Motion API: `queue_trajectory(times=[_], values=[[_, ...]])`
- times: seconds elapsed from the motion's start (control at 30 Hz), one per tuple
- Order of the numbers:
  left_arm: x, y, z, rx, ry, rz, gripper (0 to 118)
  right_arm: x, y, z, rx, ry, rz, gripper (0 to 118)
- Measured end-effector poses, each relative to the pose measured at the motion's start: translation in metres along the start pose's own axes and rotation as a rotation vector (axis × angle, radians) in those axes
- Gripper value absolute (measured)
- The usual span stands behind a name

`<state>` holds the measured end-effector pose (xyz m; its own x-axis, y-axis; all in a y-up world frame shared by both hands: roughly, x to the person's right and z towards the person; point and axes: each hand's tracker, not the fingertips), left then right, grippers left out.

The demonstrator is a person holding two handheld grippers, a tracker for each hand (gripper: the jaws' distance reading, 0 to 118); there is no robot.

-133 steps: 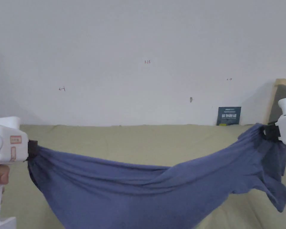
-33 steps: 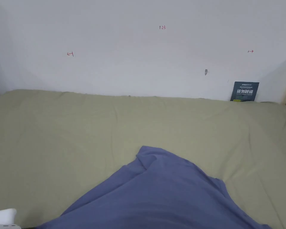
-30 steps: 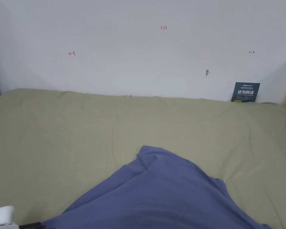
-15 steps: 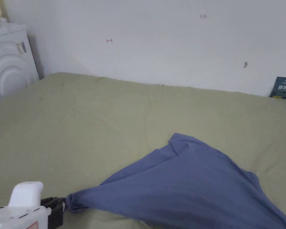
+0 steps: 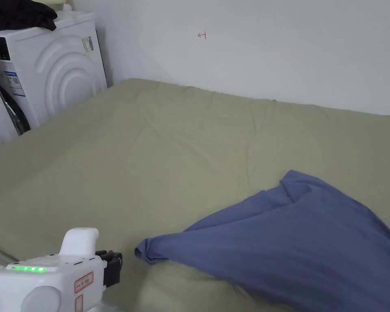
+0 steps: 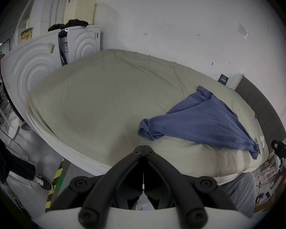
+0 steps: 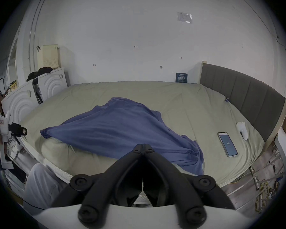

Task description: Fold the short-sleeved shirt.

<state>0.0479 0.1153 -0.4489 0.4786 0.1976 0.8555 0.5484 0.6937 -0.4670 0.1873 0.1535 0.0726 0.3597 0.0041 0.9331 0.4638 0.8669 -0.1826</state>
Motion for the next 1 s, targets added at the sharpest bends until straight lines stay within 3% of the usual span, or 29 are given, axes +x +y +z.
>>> queue_trajectory(times=[0.03,0.07,0.1,0.13,0.2,0.23,0.3,0.37,0.57,0.6,0.63,0.67,0.73,1.0], values=[[-0.001,0.003,-0.007,-0.001,0.001,0.002,61,0.0,0.001,-0.002,-0.006,0.005,-0.012,0],[-0.002,0.008,-0.018,-0.015,-0.015,0.012,110,-0.001,0.001,-0.004,-0.016,0.012,-0.022,0],[-0.005,0.013,-0.032,-0.081,-0.019,0.024,115,-0.001,0.001,-0.007,-0.021,0.015,-0.028,0],[-0.008,0.002,-0.05,0.013,-0.077,-0.01,112,-0.001,-0.001,-0.007,-0.023,0.013,-0.032,0],[-0.015,-0.017,-0.091,-0.088,-0.018,0.012,112,-0.002,-0.002,-0.011,-0.037,0.018,-0.037,0],[-0.009,0.021,-0.078,-0.102,0.013,-0.009,112,-0.003,-0.003,-0.012,-0.043,0.017,-0.041,0],[-0.007,0.034,-0.097,-0.129,0.019,-0.041,112,-0.003,-0.006,-0.014,-0.058,0.017,-0.048,0],[-0.005,0.038,-0.121,-0.172,0.026,-0.046,107,-0.004,-0.008,-0.017,-0.071,0.016,-0.055,0],[0.012,0.04,-0.137,-0.227,0.034,-0.105,77,0.001,-0.01,-0.016,-0.084,0.02,-0.051,0],[0.012,0.041,-0.131,-0.218,0.015,-0.107,52,0.002,-0.01,-0.016,-0.085,0.023,-0.05,0],[0.013,0.042,-0.128,-0.214,-0.019,-0.104,9,0.003,-0.01,-0.016,-0.086,0.022,-0.05,0],[0.02,0.043,-0.128,-0.147,-0.041,-0.094,0,0.007,-0.012,-0.016,-0.084,0.019,-0.051,0],[0.037,0.036,-0.132,-0.221,0.019,-0.137,0,0.011,-0.013,-0.019,-0.091,0.023,-0.06,0],[0.006,0.035,-0.126,-0.228,0.011,-0.098,0,0.016,-0.004,-0.039,-0.114,0.026,-0.046,0]])
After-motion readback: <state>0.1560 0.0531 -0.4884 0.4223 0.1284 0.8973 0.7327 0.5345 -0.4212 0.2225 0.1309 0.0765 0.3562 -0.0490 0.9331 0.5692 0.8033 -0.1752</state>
